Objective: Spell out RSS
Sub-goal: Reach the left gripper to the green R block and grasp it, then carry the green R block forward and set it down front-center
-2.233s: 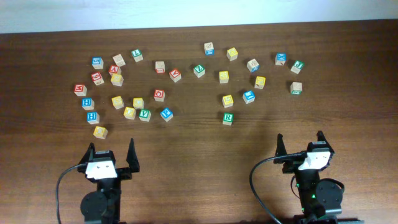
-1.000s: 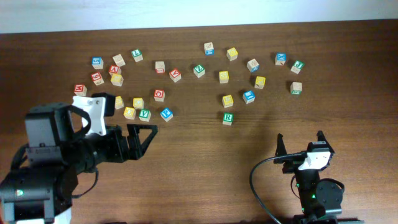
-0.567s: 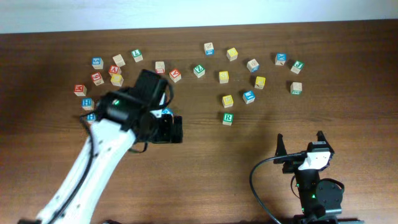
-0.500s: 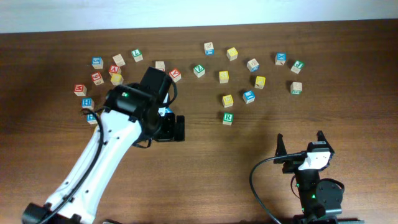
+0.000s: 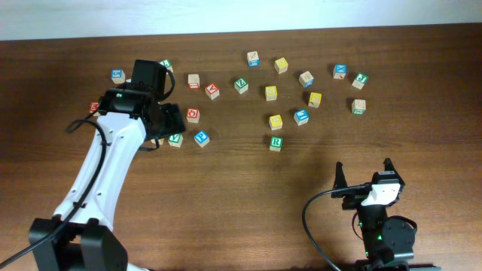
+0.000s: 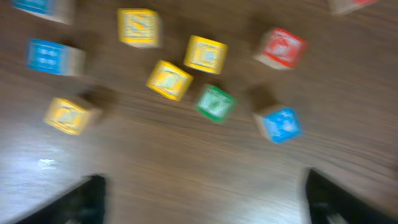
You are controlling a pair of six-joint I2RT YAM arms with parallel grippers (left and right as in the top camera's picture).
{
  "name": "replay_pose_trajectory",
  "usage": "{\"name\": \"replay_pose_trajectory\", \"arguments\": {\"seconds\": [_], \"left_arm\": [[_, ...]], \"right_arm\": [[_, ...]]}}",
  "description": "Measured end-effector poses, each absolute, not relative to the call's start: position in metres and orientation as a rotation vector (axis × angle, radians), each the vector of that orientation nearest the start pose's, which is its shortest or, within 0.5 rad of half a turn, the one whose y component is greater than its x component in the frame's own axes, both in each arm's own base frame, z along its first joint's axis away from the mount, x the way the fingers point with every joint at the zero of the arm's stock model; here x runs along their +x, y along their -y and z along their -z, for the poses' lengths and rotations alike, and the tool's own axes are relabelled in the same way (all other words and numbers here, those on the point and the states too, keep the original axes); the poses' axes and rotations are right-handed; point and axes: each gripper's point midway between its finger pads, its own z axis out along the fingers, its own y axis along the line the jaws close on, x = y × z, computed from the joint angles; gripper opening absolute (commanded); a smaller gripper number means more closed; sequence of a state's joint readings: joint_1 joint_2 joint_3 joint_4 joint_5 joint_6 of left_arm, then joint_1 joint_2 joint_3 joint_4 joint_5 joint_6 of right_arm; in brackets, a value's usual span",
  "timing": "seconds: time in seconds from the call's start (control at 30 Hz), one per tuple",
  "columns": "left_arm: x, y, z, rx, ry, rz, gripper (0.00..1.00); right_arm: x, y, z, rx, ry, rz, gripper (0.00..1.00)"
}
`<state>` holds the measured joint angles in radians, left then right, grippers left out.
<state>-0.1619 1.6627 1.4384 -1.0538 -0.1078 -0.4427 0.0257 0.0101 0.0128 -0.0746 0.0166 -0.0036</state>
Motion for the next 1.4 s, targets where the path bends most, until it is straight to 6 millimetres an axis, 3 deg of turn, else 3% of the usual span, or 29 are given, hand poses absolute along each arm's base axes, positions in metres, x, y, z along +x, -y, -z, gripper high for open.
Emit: {"name": "replay_pose_trajectory", "arguments": {"seconds": [0.07,0.17,0.23,0.33,0.37,0.47,0.53,0.7,0.77,0.8,0.87,0.97,1.0,1.13,1.4], "left_arm": [[0.363,0.062,-0.145,-0.383,-2.827,0.124,0.99],[0.351,0.133,-0.149,-0.144,-2.864,0.379,1.0],[0.343,0.181,-0.154,0.059,-2.822,0.403,1.0],[0.347,0.214,-0.152,0.17,-2.75,0.366,0.96],[0.348,0.237,-0.139,0.228,-2.748,0.383,0.91],[0.343,0.281,-0.099,0.342,-2.768,0.4,0.91],[0.344,0.299,-0.082,0.385,-2.759,0.4,0.89],[0.365,0.316,-0.039,0.38,-2.713,0.336,0.86],[0.368,0.324,-0.037,0.39,-2.672,0.305,0.84],[0.368,0.327,-0.038,0.395,-2.654,0.288,0.76],[0.373,0.331,-0.037,0.389,-2.603,0.228,0.72],[0.371,0.325,-0.01,0.394,-2.642,0.157,0.52],[0.372,0.325,-0.009,0.393,-2.64,0.155,0.47],[0.373,0.324,-0.01,0.39,-2.635,0.15,0.46],[0.373,0.324,-0.01,0.39,-2.634,0.15,0.33]], "right_arm": [[0.246,-0.004,-0.159,-0.011,-1.643,-0.004,0.98],[0.246,-0.004,-0.159,-0.012,-1.643,-0.004,0.98],[0.246,-0.003,-0.159,-0.011,-1.643,-0.003,0.98],[0.246,-0.004,-0.159,-0.012,-1.643,-0.004,0.98],[0.246,-0.004,-0.159,-0.011,-1.643,-0.004,0.98],[0.246,-0.004,-0.159,-0.011,-1.643,-0.004,0.98],[0.246,-0.004,-0.159,-0.011,-1.643,-0.004,0.98],[0.246,-0.003,-0.159,-0.011,-1.643,-0.004,0.98],[0.246,-0.004,-0.159,-0.011,-1.643,-0.004,0.98],[0.246,-0.004,-0.159,-0.011,-1.643,-0.004,0.98],[0.246,-0.004,-0.159,-0.011,-1.643,-0.004,0.98],[0.246,-0.003,-0.159,-0.011,-1.643,-0.004,0.98],[0.246,-0.003,-0.159,-0.011,-1.643,-0.003,0.98],[0.246,-0.003,-0.159,-0.011,-1.643,-0.004,0.98],[0.246,-0.004,-0.159,-0.011,-1.643,-0.004,0.98]]}}
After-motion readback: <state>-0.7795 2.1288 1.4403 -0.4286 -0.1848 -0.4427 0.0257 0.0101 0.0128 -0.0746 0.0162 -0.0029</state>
